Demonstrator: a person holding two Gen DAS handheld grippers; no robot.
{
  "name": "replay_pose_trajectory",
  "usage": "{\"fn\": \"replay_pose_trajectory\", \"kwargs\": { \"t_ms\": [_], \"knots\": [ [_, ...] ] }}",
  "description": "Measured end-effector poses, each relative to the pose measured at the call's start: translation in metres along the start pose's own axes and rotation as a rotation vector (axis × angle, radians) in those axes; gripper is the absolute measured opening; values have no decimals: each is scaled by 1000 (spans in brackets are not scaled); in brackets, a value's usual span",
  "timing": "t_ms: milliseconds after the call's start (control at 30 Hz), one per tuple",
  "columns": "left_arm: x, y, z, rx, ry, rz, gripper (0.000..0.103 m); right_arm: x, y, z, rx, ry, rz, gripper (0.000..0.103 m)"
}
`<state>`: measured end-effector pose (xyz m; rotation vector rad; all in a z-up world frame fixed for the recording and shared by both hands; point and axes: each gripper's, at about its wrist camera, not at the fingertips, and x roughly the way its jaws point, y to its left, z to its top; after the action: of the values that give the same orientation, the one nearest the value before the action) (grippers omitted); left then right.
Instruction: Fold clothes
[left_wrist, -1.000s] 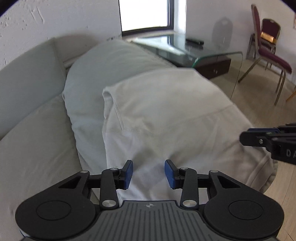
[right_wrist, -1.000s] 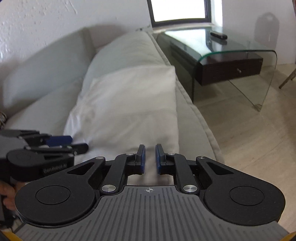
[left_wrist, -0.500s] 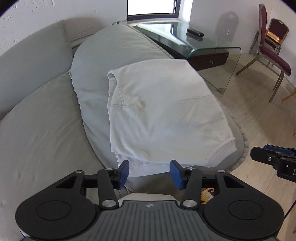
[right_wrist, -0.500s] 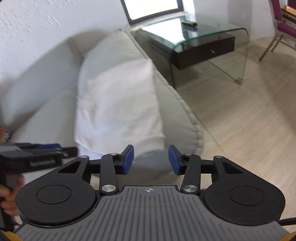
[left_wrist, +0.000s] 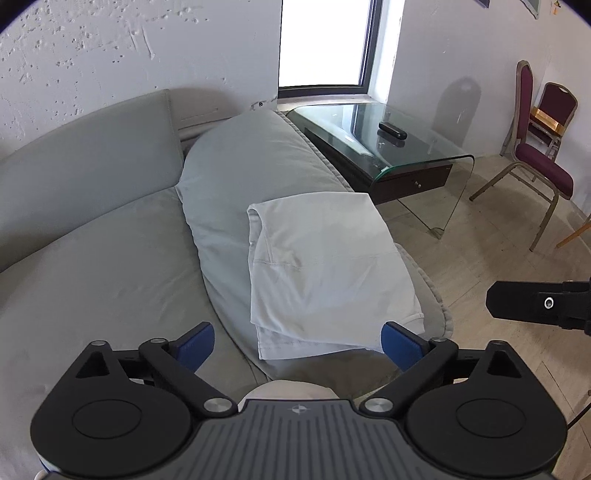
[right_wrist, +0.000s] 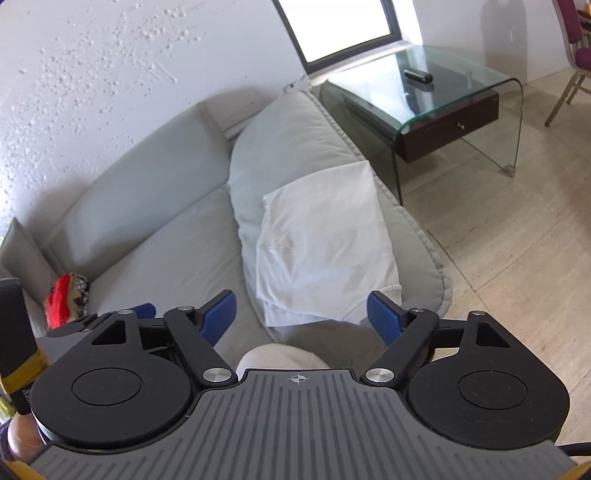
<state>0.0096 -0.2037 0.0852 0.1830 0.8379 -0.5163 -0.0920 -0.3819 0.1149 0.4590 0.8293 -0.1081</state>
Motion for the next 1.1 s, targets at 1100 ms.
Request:
{"fn": "replay_pose_trajectory", "kwargs": {
  "t_ms": [1100],
  "knots": [
    [7, -9, -19, -48, 84, -52, 102, -2, 16, -23, -129, -4, -153, 89]
  ]
}}
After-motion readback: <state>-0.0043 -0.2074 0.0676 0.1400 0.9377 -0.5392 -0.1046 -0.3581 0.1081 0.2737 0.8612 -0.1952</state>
